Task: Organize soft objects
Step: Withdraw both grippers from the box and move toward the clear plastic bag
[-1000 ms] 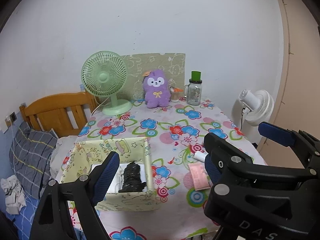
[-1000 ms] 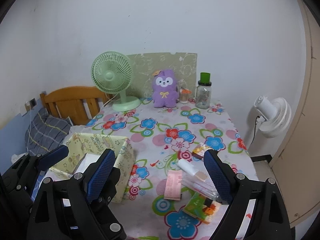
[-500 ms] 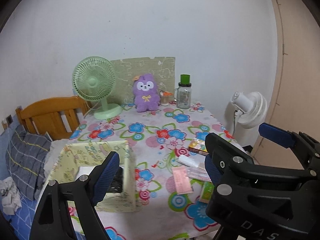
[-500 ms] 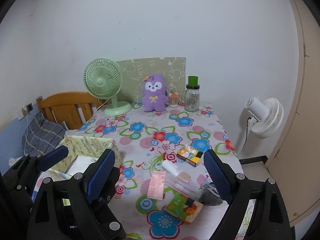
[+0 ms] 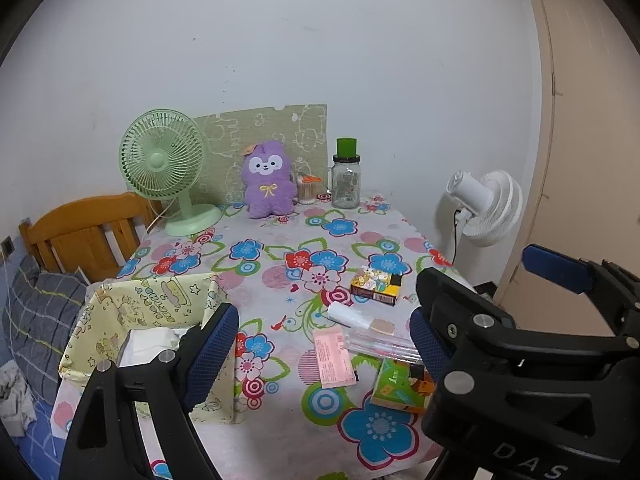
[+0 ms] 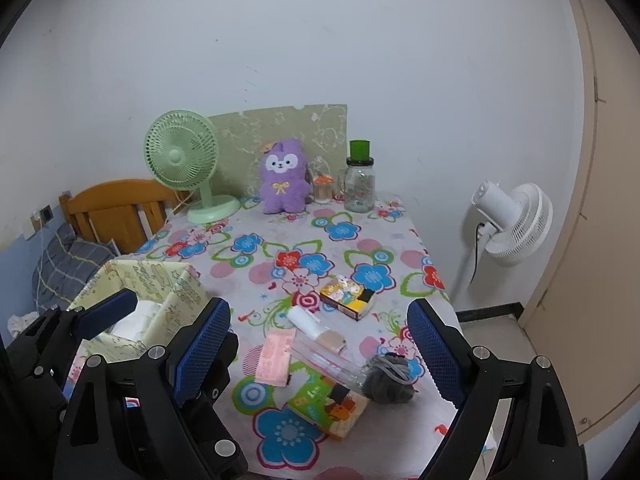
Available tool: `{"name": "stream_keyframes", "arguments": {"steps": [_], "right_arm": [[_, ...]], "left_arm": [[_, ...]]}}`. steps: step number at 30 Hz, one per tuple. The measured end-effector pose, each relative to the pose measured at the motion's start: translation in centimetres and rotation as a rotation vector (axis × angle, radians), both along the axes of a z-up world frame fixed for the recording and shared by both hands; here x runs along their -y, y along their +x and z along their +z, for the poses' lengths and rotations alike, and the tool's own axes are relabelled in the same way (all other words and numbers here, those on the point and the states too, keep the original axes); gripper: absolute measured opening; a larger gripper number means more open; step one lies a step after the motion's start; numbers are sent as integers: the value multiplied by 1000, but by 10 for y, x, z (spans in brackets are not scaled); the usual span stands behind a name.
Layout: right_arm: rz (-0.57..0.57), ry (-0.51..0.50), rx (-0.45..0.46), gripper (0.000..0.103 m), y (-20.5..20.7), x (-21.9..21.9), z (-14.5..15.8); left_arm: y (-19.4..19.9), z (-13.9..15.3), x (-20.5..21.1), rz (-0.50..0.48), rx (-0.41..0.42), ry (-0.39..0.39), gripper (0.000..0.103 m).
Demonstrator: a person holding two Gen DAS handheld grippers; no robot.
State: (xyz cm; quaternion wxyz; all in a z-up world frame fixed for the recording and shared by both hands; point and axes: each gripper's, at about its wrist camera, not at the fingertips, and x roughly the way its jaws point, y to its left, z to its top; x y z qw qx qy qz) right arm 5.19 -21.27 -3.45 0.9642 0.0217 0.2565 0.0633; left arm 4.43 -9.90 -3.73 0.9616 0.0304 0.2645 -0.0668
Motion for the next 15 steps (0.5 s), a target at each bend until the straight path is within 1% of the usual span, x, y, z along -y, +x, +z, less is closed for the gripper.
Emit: {"name": "stream_keyframes", "arguments": {"steps": [2, 6, 11, 15], "right_arm": [[-5, -3, -9, 92, 2, 3, -6], [-9, -2, -26, 92, 7, 8, -19], [-13, -3, -52, 92, 14, 14, -34], [-12, -3, -68, 92, 20, 15, -44]], "left_arm": [[2, -5, 3, -3, -6, 13, 89], [10, -17, 8, -24, -38, -5, 89], [25, -35, 10, -8, -108, -11, 89], [33, -47, 10, -11, -127, -8, 89]]}}
